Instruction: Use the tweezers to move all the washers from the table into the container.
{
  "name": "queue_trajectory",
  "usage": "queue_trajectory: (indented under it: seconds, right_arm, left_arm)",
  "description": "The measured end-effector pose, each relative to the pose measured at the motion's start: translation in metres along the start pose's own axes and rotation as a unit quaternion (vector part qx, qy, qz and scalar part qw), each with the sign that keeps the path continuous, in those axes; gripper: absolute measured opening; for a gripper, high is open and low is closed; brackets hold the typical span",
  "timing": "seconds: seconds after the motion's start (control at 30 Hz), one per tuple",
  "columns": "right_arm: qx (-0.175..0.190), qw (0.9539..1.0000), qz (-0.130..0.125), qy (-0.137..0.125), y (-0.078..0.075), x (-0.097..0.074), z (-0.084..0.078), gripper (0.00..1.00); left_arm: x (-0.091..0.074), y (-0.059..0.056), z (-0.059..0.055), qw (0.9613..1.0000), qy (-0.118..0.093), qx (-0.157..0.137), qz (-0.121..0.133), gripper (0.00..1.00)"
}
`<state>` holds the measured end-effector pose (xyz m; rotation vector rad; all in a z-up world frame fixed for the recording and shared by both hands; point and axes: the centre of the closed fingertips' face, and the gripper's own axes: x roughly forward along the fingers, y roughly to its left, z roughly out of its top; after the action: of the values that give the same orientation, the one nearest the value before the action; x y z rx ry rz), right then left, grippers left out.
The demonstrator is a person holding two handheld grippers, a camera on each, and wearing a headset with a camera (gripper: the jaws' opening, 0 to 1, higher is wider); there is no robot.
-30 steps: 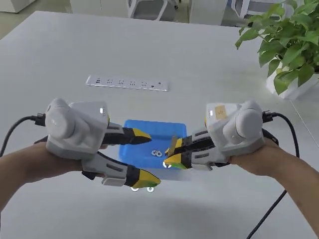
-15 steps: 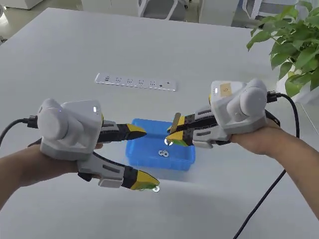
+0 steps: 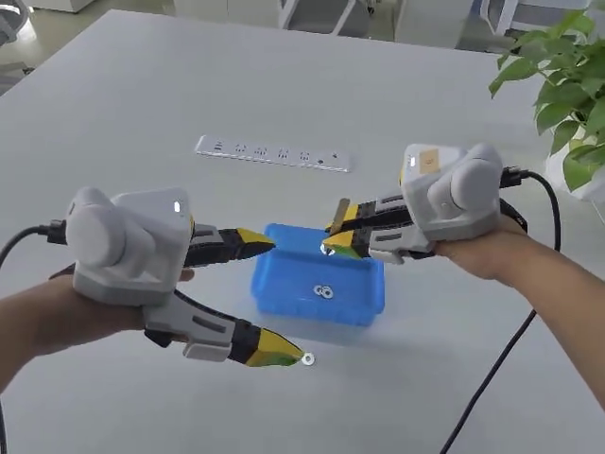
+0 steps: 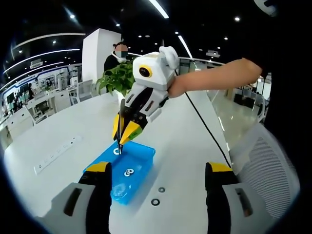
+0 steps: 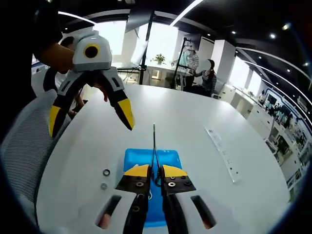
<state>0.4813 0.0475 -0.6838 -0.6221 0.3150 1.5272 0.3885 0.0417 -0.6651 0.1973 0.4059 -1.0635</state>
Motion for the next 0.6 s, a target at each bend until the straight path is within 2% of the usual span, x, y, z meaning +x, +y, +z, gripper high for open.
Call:
queue_trajectory:
  seconds: [0.33, 0.6]
  right_arm:
    - [0.0, 1.0, 0.006, 0.004, -0.005, 0.014, -0.013, 0.08]
    - [0.009, 0.9998, 0.014, 0.007, -0.003, 0.026, -0.024, 0.08]
  left_arm:
    - [-0.009, 0.006, 0.0, 0.9999, -0.004, -0.002, 0.013, 0.88]
    - [-0.009, 0.011, 0.001, 0.9999, -0.005, -0.003, 0.016, 0.87]
